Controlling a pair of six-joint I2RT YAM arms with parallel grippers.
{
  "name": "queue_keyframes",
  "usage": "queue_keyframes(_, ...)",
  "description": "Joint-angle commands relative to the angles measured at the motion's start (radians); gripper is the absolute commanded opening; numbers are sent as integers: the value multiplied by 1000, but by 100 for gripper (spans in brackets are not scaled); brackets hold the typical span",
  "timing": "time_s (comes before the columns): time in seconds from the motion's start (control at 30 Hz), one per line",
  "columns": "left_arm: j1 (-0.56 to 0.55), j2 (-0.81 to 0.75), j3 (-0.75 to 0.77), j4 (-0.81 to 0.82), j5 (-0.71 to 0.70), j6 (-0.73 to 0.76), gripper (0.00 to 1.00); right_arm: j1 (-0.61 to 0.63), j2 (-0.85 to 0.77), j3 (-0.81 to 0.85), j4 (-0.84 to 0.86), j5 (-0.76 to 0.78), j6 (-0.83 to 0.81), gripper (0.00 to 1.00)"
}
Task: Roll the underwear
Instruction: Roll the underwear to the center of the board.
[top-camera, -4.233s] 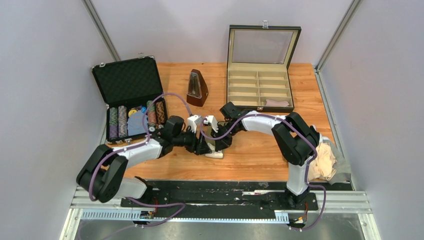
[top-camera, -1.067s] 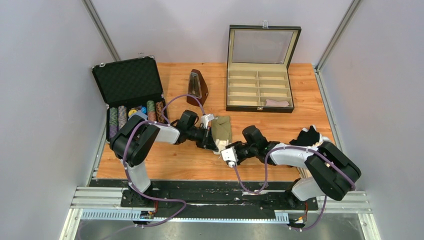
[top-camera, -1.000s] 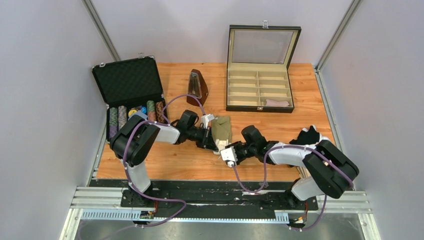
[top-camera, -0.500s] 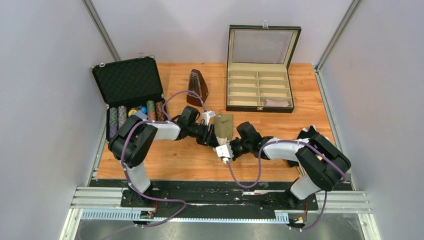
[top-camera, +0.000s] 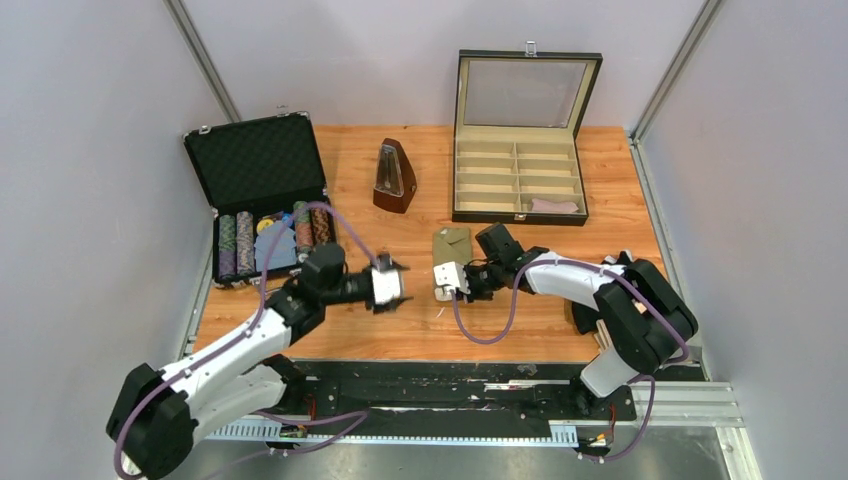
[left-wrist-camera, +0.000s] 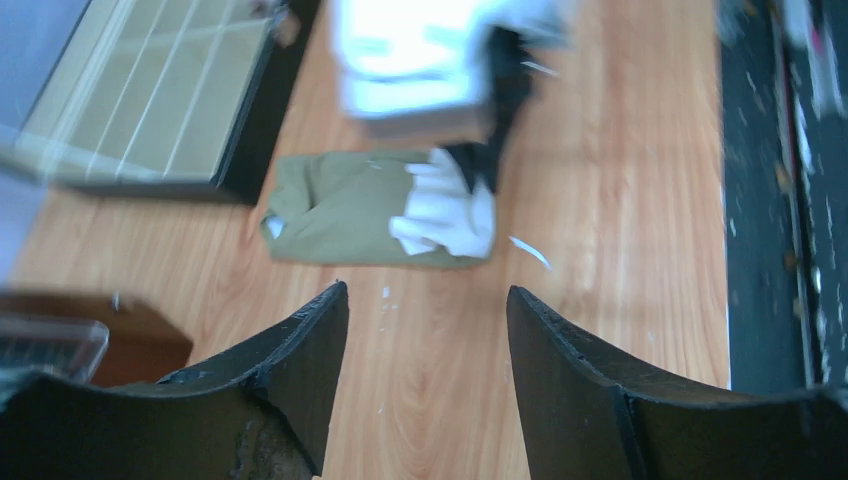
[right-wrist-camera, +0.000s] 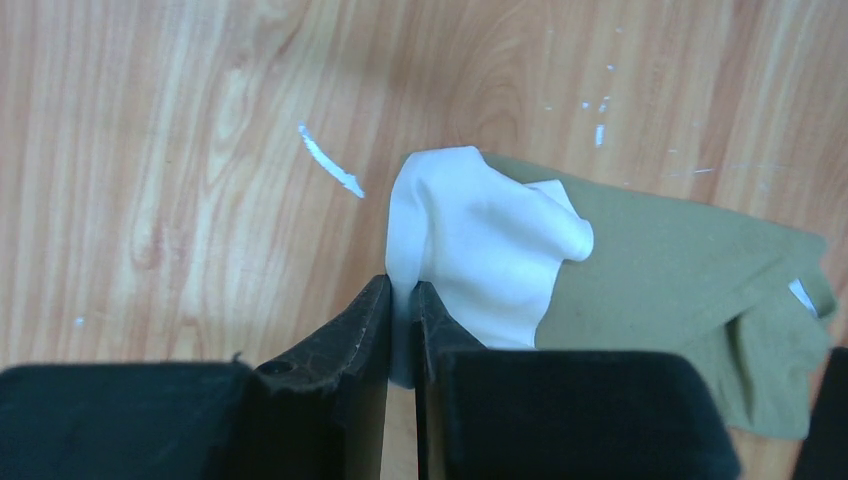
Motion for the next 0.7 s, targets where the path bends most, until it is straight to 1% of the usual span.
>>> queue_keyframes(0.0,-123,-59,-212,102,61,711,70,2,-8,25,-84,-70,48,9)
queue_keyframes(0.07,-166,-7,-263,266,62,799,71,1,-14,25,-88,-75,59,9)
queue_keyframes(0.1,-182,54,-271,309,55,814,71,1,-16,25,-89,-78,66,9)
queue_keyframes(0.2,-245,194,-295,536,2,833,71,1,-21,27,-94,-85,83,9)
queue_keyframes(0.23,-254,258,-296,572,-8,842,71,0,-23,27,-93,-85,90,9)
queue_keyframes(0.27,-271,290,-297,639,-21,845,71,0,-22,28,-94,-86,93,9)
queue_keyframes(0.33,-286,400,-293,716,-27,850,71,1,-22,30,-95,-87,102,9)
queue_keyframes(0.43,-309,506,-272,803,-29,852,71,-2,-26,32,-94,-92,118,9)
queue_keyframes(0.53,-350,594,-244,891,-130,845,69,-4,-32,34,-99,-101,131,9)
queue_keyframes(0.67,-358,662,-208,909,-219,853,64,-10,-39,40,-105,-120,154,9)
